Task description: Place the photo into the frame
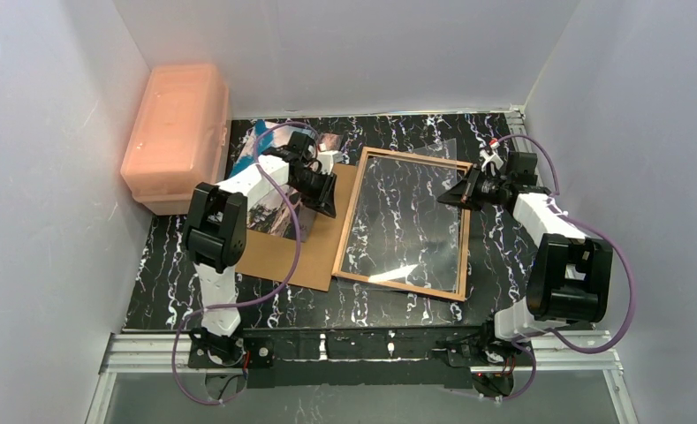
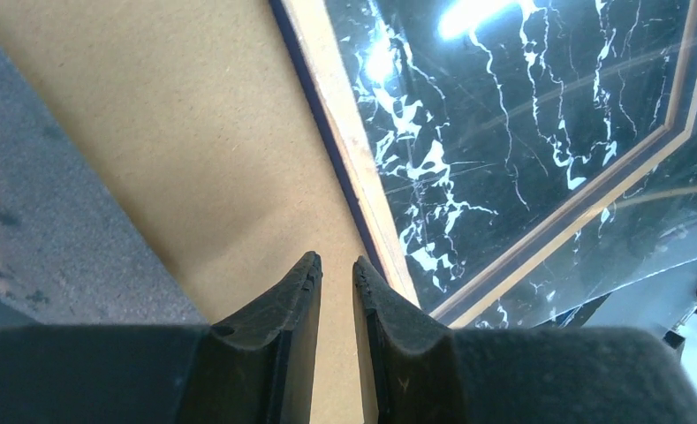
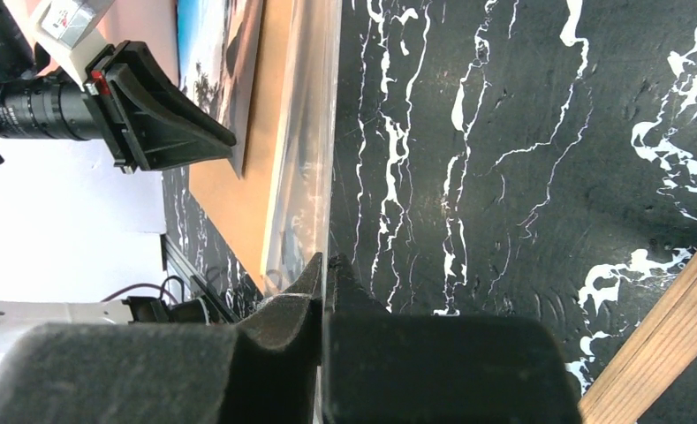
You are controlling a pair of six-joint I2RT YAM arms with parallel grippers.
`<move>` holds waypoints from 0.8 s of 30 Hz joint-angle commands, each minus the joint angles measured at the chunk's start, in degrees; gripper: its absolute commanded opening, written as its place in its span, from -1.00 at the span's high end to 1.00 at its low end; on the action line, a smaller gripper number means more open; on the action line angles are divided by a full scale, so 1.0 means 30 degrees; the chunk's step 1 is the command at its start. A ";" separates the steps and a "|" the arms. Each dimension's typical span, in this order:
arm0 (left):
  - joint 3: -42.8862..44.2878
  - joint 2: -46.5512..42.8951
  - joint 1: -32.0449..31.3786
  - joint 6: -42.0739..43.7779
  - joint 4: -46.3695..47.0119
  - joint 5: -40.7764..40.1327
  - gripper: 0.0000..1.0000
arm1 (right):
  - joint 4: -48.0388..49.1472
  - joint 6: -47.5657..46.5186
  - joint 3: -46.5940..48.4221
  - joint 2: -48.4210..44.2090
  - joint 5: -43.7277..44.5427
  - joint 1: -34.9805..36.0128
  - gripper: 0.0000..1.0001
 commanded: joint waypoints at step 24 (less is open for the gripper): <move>-0.0285 0.0461 -0.1766 0.0403 0.0844 -0.0800 0.65 | 0.2968 0.0291 0.0054 0.1439 0.2159 -0.0009 0.97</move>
